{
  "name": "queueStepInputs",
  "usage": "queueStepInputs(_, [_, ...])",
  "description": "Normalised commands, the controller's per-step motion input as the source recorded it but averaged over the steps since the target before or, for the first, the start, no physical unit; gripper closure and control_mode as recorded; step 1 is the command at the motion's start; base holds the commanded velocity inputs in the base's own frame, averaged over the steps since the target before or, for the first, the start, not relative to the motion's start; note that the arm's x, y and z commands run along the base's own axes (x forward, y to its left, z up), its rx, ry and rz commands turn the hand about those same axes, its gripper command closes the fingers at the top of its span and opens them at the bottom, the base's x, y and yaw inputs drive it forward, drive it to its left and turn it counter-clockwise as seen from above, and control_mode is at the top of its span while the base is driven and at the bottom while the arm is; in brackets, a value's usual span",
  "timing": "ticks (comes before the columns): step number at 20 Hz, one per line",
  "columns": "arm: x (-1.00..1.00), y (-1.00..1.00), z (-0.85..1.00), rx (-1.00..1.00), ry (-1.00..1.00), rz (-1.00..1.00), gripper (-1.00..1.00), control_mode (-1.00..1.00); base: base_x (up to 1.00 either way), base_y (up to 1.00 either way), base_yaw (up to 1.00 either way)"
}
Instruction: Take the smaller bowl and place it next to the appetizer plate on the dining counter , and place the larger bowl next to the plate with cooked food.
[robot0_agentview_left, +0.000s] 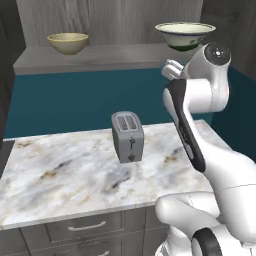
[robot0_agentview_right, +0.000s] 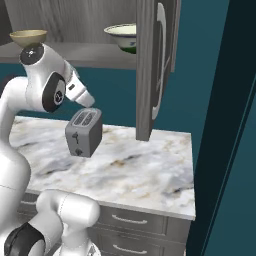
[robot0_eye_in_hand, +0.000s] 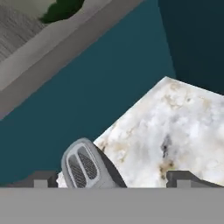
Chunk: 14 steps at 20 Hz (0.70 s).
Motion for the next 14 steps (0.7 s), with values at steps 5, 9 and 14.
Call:
queueStepInputs(5, [0.02, -0.01, 0.74, 0.17, -0.52, -0.58, -1.0, -1.0, 0.0, 0.0, 0.0])
queueStepInputs(9, [0.07, 0.01, 0.62, 0.04, -0.51, -0.65, -1.0, -1.0, 0.0, 0.0, 0.0])
queueStepInputs(14, [0.07, -0.25, 0.53, 0.04, -0.45, -0.5, -1.0, -1.0, 0.0, 0.0, 0.0])
